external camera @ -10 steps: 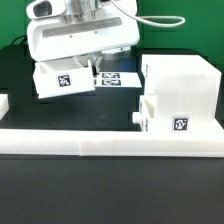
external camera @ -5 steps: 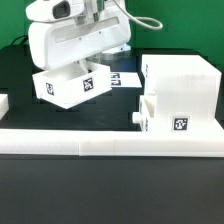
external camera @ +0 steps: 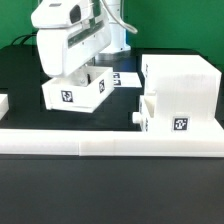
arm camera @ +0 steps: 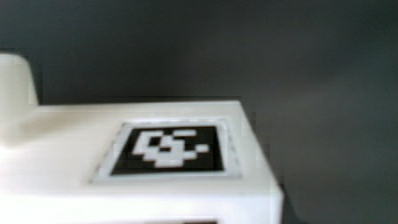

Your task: Assemble drawer

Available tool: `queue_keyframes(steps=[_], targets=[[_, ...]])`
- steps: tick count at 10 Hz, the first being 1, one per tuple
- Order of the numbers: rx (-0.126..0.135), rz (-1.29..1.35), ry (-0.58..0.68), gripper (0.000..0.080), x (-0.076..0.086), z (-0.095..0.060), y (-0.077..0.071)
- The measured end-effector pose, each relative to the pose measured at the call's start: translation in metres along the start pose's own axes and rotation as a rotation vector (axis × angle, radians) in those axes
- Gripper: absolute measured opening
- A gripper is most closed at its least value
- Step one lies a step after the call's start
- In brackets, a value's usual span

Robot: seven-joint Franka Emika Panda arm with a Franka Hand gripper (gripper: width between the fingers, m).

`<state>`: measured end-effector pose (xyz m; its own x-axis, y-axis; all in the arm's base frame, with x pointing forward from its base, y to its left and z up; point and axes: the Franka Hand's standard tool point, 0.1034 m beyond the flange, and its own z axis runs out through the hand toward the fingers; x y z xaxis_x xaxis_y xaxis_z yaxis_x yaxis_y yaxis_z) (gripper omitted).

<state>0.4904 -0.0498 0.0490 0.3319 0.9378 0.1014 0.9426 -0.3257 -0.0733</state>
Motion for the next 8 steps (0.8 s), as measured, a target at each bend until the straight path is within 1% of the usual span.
queue_keyframes(steps=[1,2,4,6,7,8], targets=[[-0.018,-0.108,-0.014,0.0044,0.007,0.001,0.006],[-0.023,-0.165,-0.025,0.0044,0.011,0.001,0.009],[-0.021,-0.273,-0.036,0.0044,0.009,0.002,0.009],[-0.018,-0.291,-0.036,0.0044,0.01,0.003,0.009],[-0.024,-0.318,-0.043,0.0044,0.016,0.002,0.011],[-0.036,-0.346,-0.048,0.0044,0.025,0.0,0.016]])
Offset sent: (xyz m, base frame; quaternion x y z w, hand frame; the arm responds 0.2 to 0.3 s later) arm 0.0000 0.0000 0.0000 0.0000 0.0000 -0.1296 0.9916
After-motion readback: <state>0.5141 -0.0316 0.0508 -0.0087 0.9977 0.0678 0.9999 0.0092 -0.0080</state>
